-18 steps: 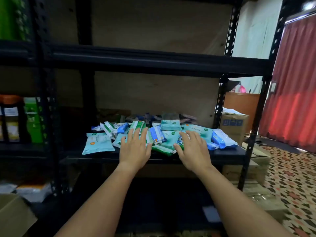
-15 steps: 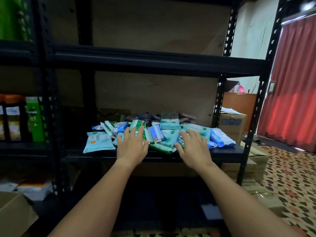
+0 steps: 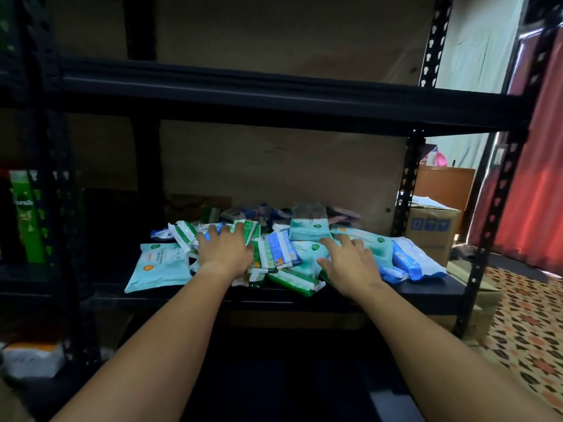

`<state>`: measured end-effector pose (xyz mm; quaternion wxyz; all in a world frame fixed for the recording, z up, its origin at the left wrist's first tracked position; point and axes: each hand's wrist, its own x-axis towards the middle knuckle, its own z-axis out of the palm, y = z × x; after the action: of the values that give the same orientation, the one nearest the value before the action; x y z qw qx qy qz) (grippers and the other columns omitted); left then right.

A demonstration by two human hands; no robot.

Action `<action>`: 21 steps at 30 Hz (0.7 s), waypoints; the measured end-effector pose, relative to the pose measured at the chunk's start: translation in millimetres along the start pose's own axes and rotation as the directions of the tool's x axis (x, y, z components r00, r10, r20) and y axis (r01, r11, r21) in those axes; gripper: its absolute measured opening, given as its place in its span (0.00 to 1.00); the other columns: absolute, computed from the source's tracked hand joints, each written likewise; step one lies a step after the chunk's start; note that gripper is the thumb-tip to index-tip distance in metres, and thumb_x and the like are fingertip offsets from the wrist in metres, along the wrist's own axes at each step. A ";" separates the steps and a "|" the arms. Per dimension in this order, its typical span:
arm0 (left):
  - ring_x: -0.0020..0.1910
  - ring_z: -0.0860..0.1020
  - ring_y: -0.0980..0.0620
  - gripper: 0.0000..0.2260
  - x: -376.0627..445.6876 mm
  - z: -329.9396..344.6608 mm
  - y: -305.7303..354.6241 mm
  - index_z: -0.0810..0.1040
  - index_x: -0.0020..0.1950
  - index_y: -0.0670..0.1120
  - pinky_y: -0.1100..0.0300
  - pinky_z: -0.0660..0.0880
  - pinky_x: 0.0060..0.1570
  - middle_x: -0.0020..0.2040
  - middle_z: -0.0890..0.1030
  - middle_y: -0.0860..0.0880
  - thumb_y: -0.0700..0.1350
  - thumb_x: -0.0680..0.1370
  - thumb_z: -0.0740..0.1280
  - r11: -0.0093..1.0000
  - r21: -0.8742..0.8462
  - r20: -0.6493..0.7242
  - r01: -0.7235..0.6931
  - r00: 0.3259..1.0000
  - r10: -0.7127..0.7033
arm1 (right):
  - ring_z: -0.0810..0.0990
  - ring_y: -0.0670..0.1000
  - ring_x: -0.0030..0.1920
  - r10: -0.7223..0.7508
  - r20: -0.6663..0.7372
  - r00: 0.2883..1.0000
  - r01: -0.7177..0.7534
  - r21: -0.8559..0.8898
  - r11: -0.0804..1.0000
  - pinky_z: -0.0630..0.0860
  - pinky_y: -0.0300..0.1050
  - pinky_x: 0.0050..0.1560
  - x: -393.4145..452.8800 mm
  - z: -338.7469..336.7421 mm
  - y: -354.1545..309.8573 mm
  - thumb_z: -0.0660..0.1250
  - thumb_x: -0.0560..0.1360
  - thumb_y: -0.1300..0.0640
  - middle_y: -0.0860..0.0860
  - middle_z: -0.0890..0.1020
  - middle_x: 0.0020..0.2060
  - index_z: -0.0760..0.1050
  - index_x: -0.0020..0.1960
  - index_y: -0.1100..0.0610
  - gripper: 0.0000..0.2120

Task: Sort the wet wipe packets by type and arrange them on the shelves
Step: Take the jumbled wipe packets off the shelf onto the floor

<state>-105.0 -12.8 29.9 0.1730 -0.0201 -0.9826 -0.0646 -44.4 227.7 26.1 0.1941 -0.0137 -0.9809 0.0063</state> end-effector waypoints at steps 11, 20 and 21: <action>0.78 0.50 0.30 0.49 81.3 38.2 -15.1 0.49 0.83 0.53 0.32 0.56 0.71 0.83 0.44 0.45 0.81 0.70 0.49 0.976 -0.035 0.182 0.216 0.961 -0.207 | 0.61 0.65 0.74 0.016 0.000 1.000 -0.016 0.075 0.997 0.62 0.63 0.71 102.4 60.9 -2.7 0.56 0.83 0.39 0.52 0.48 0.81 0.54 0.78 0.37 0.26; 0.75 0.58 0.31 0.44 108.2 60.0 -17.6 0.61 0.79 0.51 0.35 0.64 0.66 0.80 0.56 0.43 0.77 0.71 0.57 0.977 -0.002 0.020 0.215 0.977 -0.214 | 0.64 0.68 0.72 0.004 -0.084 0.996 0.000 0.052 0.999 0.63 0.65 0.69 135.7 86.1 3.8 0.58 0.82 0.37 0.53 0.59 0.79 0.58 0.78 0.35 0.26; 0.74 0.59 0.31 0.44 109.3 59.6 -18.0 0.61 0.79 0.50 0.36 0.64 0.66 0.79 0.57 0.43 0.77 0.71 0.57 0.976 -0.005 0.013 0.217 0.976 -0.217 | 0.66 0.68 0.71 -0.003 -0.105 0.994 0.010 0.063 0.998 0.66 0.64 0.69 138.6 88.3 5.2 0.59 0.81 0.38 0.54 0.61 0.79 0.61 0.77 0.36 0.25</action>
<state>-228.9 -20.8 9.6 0.1585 0.0864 -0.9798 -0.0860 -206.0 236.3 -2.9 0.2456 -0.0046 -0.9687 0.0361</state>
